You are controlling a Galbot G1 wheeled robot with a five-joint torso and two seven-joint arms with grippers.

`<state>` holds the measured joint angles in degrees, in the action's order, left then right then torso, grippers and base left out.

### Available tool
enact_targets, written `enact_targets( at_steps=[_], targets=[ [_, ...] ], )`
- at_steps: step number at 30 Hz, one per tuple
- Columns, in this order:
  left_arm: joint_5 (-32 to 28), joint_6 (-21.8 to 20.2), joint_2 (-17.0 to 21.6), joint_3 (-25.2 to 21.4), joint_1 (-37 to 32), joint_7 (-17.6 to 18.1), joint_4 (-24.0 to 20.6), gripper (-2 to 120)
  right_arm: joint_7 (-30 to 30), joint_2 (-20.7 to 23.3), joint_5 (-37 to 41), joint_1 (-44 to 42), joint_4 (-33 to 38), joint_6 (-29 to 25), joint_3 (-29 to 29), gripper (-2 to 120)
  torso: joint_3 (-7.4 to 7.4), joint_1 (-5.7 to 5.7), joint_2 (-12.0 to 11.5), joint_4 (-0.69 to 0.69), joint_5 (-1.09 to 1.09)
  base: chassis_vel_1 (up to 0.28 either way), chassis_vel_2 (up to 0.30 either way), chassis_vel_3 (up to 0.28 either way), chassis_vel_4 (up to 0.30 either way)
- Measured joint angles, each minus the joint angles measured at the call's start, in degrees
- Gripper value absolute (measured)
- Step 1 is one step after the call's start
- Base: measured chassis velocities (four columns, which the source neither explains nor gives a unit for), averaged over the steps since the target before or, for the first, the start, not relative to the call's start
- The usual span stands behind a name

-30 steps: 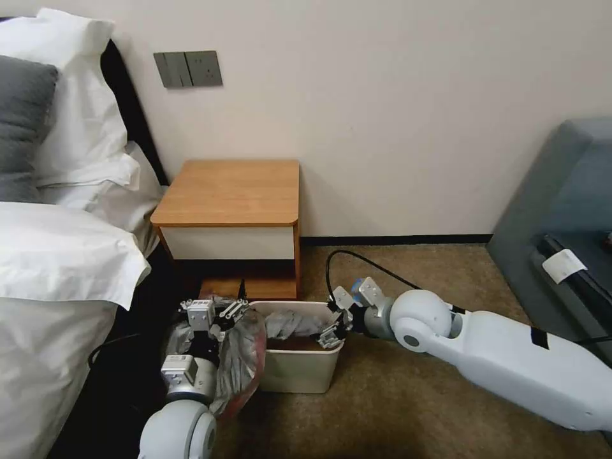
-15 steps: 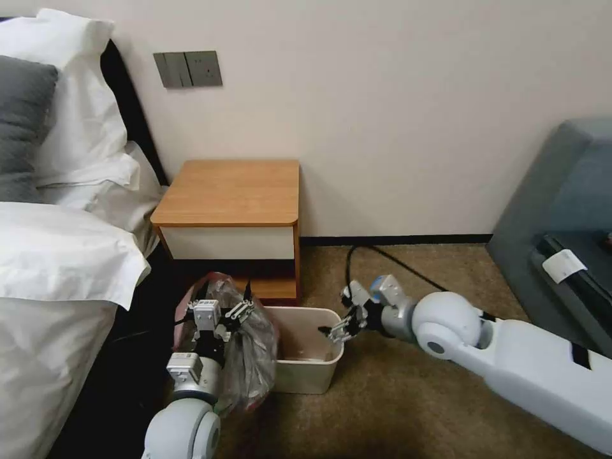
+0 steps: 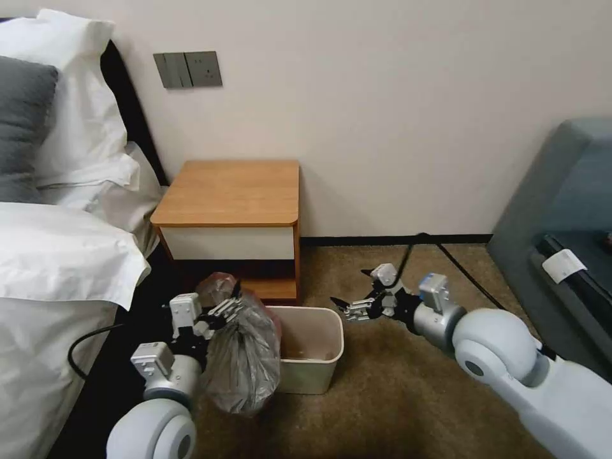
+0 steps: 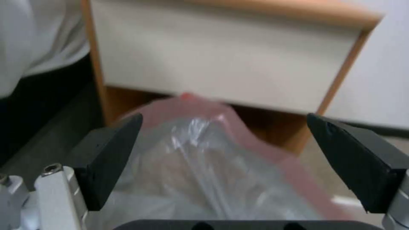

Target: Pick up the garbage bag from the table and place it over the trash can.

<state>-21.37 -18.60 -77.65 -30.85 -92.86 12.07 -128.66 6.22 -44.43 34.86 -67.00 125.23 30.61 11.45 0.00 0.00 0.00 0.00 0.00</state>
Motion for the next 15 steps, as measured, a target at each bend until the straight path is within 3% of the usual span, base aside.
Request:
enact_targets(
  at_steps=[8,15],
  targets=[
    [-1.93,-4.48,-0.12,1.51,-0.24,-0.84,3.46,96,4.21,-0.66,-3.12,-8.58,0.98,-4.1,7.89,100,0.0,0.0,0.0,0.0,0.0,0.0,0.0,0.0,0.0],
    [-3.57,-6.7,-0.74,3.46,-1.44,-0.77,4.43,95,4.62,-1.0,-4.17,-9.62,0.86,-5.06,8.95,100,0.0,0.0,0.0,0.0,0.0,0.0,0.0,0.0,0.0]
  ],
)
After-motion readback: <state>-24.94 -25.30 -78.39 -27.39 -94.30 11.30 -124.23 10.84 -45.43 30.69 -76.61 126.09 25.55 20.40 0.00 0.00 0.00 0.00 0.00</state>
